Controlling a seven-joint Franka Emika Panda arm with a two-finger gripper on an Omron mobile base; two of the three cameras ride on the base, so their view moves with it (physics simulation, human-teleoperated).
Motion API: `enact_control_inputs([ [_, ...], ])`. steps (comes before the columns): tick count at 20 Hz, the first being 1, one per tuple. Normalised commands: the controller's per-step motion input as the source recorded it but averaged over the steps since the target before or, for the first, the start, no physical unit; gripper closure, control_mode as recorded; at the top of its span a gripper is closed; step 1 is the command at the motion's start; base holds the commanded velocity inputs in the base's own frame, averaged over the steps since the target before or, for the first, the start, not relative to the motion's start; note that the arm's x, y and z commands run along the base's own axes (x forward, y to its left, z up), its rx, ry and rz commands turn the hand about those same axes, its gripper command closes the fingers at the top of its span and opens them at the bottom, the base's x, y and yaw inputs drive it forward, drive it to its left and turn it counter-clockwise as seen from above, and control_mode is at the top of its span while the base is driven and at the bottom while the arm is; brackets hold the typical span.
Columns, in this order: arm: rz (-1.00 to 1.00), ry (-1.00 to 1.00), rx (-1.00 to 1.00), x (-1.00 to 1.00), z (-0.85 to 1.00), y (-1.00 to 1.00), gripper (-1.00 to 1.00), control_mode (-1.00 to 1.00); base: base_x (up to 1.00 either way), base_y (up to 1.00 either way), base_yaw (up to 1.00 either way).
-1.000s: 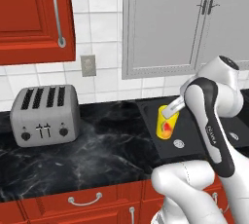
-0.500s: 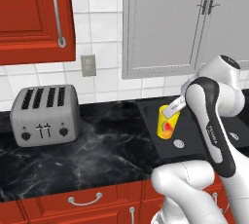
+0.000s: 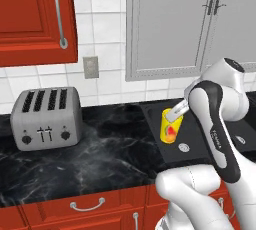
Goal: Pick the cup and bowl from the counter and place them on the counter next to the sink.
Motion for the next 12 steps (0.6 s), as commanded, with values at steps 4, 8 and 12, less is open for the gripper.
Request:
enact_control_inputs([
  [4, 0.00, 0.00, 0.00, 0.08, -0.12, 0.04, 1.00, -1.00, 0.00, 0.00, 0.00],
  [8, 0.00, 0.00, 0.00, 0.06, -0.06, 0.00, 1.00, -1.00, 0.00, 0.00, 0.00],
  [12, 0.00, 0.00, 0.00, 0.63, -0.13, 0.00, 1.00, -1.00, 0.00, 0.00, 0.00],
])
